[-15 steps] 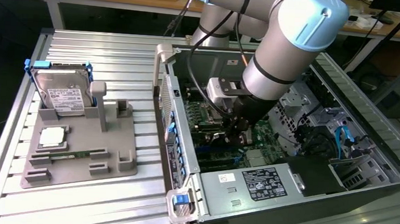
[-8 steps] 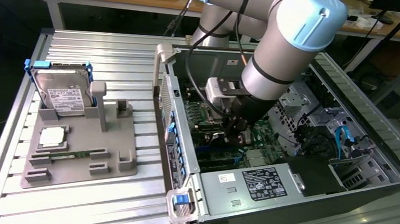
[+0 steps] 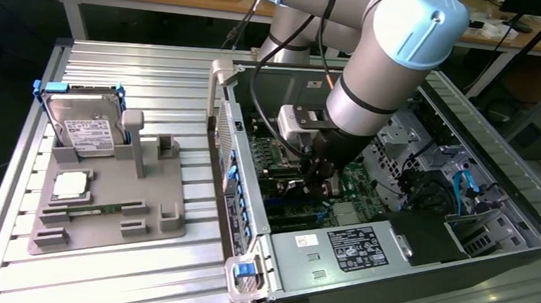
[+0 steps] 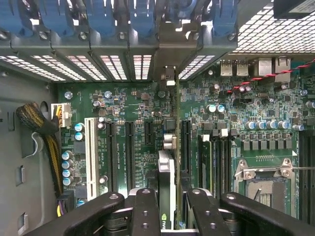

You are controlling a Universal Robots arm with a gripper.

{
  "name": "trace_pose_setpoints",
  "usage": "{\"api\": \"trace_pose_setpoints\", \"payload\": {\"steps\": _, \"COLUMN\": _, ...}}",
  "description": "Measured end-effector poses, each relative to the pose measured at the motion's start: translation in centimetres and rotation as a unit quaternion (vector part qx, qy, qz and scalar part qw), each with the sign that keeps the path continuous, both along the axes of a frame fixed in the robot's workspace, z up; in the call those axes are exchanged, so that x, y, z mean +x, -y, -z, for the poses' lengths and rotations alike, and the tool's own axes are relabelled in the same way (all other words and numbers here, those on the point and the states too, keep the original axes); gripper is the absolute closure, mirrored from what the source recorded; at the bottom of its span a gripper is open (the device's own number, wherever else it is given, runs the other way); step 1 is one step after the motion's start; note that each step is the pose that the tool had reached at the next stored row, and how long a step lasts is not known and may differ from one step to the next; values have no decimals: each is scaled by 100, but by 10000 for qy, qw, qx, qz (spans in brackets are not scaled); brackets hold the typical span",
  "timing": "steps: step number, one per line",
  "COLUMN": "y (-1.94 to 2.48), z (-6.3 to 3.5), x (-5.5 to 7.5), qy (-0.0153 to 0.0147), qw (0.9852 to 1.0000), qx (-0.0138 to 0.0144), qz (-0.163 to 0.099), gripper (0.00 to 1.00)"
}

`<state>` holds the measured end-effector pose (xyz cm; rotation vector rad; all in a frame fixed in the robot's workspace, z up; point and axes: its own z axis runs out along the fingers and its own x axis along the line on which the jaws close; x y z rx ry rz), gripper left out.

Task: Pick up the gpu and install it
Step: 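Insert the gpu into the slot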

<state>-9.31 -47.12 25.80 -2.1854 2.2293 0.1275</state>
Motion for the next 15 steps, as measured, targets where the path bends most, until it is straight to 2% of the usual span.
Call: {"api": "trace_pose_setpoints", "payload": {"steps": 15, "y": 0, "z": 0, "x": 25, "qy": -3, "qw": 10000, "qx": -4, "qz": 8, "gripper": 73}}
